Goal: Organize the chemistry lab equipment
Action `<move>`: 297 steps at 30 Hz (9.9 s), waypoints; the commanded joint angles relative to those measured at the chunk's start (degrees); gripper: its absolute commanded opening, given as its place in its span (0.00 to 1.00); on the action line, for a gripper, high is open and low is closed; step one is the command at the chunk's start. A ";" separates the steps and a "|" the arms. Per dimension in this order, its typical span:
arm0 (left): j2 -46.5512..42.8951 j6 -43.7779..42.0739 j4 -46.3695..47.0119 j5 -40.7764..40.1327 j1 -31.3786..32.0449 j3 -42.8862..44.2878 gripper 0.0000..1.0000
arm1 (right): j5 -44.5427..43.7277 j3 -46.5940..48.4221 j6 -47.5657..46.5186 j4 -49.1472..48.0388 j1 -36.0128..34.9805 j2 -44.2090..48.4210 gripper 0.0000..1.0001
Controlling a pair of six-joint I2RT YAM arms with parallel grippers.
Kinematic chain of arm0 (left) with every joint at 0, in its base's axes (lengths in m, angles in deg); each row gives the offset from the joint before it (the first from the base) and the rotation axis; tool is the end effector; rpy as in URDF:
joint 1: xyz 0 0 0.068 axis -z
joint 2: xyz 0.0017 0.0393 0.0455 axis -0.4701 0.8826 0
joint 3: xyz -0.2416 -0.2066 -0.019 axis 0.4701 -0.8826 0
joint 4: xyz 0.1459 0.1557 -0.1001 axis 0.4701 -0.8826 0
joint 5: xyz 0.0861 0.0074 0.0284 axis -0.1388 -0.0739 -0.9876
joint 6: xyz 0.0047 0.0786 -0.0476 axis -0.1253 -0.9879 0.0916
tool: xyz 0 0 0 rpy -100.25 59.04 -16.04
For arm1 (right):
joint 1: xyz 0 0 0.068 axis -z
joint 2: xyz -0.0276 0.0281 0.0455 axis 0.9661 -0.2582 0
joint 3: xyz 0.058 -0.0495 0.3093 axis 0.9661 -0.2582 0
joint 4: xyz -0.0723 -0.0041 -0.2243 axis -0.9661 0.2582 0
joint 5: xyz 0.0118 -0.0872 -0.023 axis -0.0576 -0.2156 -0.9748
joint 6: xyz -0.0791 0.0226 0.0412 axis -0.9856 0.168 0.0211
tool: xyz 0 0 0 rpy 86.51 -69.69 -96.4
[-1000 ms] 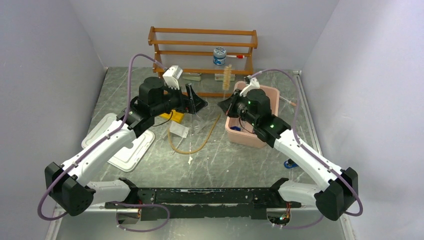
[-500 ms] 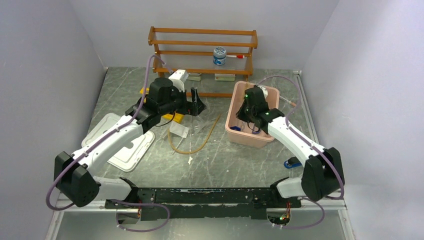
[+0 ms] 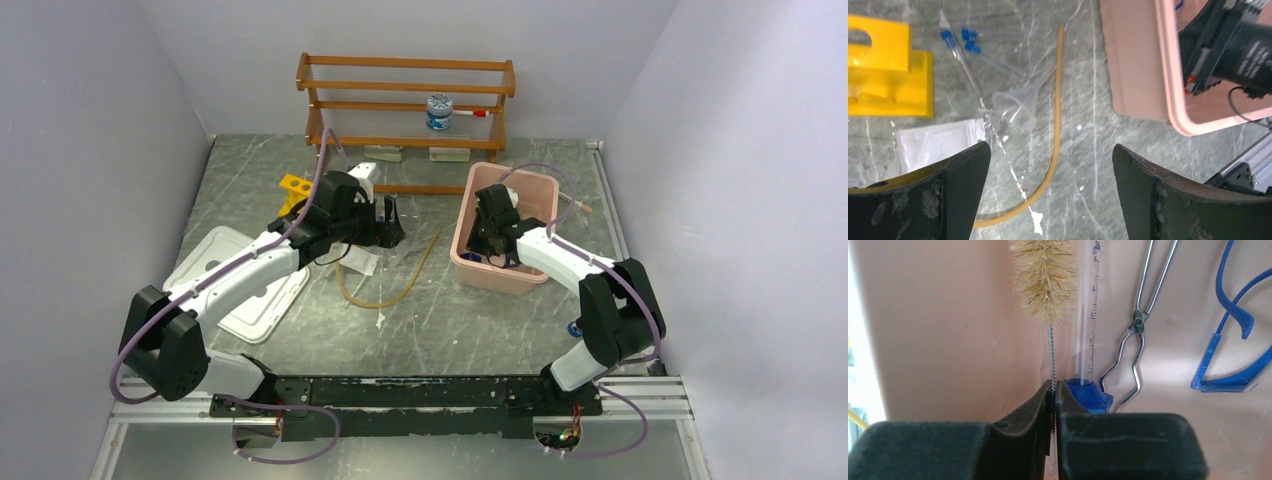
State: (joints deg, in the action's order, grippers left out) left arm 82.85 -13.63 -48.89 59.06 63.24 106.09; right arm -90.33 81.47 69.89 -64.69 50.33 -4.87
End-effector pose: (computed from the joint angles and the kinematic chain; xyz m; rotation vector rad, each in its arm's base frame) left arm 0.2545 -0.1877 0.3178 0.2621 2.2403 -0.6660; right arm 0.2974 0.1277 0.2281 0.3058 2.4772 0.3364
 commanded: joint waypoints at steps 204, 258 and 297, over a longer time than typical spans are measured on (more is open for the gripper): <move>-7.24 1.90 -14.99 1.05 -10.95 2.65 0.97 | 8.72 19.08 -10.81 -0.37 6.33 3.09 0.47; 11.90 -17.61 -10.93 -1.16 1.06 -2.63 0.05 | -5.50 5.28 -0.40 -13.21 -16.59 9.51 0.26; -3.37 1.21 6.98 10.85 0.95 2.31 0.05 | 14.21 6.95 8.77 -23.30 -13.14 4.59 0.16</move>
State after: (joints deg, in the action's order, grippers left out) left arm 80.20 -12.80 -44.98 68.20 63.85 106.64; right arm -77.46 86.65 78.04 -87.20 36.10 0.57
